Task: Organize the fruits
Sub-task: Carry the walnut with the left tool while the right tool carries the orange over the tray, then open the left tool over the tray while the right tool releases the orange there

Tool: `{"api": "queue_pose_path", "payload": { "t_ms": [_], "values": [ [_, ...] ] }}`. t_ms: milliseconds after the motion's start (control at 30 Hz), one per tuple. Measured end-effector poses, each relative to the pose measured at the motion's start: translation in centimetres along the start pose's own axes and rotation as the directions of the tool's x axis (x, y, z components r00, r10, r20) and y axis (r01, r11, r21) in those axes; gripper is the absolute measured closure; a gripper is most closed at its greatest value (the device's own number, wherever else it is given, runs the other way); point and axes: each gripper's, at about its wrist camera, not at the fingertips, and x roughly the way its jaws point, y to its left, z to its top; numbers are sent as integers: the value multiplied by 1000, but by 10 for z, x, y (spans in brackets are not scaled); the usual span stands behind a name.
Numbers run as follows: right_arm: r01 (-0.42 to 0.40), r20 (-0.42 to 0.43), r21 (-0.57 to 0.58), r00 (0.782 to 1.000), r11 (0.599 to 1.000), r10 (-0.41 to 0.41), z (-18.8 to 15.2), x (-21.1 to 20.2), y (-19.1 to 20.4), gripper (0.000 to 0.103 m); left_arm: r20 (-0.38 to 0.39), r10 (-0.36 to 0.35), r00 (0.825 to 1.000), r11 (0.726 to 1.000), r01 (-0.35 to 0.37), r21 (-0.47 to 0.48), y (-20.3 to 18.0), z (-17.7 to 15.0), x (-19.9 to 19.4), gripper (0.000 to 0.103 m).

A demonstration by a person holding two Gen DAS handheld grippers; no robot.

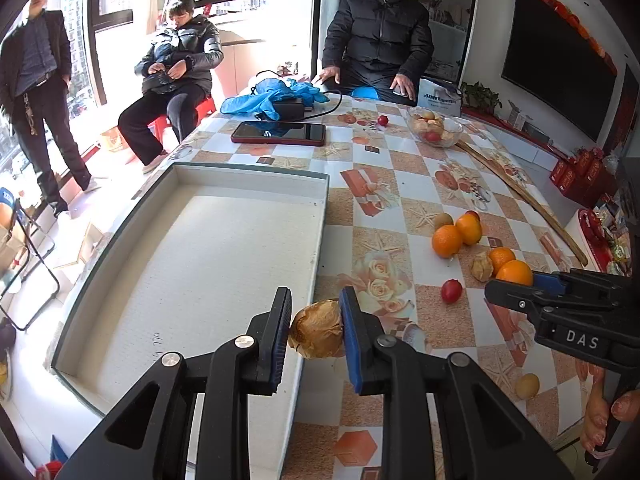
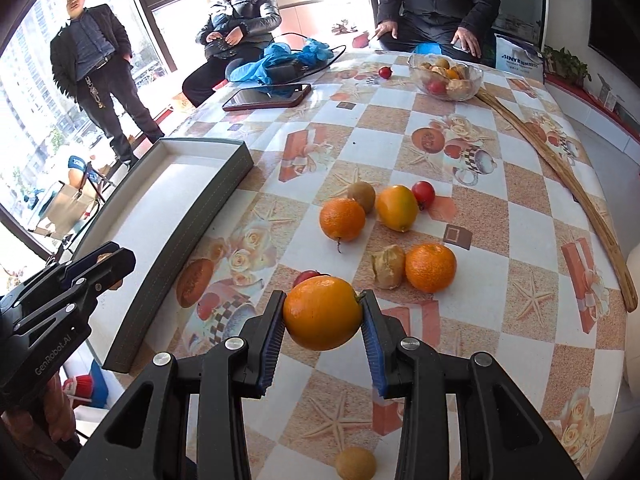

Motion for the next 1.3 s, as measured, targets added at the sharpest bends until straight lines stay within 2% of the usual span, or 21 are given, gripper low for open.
{"api": "queue_pose_path", "payload": {
  "t_ms": [233,367,633,833,1200,1267,1300],
  "values": [
    [-65,-37,-118,997,991,61,23,18,65,65,-29,104,994,992,-106,-67,55,-4,9,76],
    [-108,-65,-172,993,979,99,34,33,101,65,-52,140,989,985,-144,-97,78,-9,15,76],
    [-156,-122,-248,984,956,129,45,62,154,65,-93,149,984,979,-160,-123,98,-19,29,76],
    [-145,-141,-285,984,948,109,42,73,169,65,-101,142,985,980,-154,-123,100,-20,35,76],
    [-128,-173,-283,982,951,80,40,83,166,65,-133,135,982,982,-150,-111,97,-24,46,76],
    [-127,-171,-283,982,951,80,40,83,167,65,-142,131,981,983,-148,-112,96,-26,48,75],
    [-132,-175,-281,981,950,85,40,83,167,64,-145,130,981,982,-147,-114,96,-27,49,70]
  ]
}}
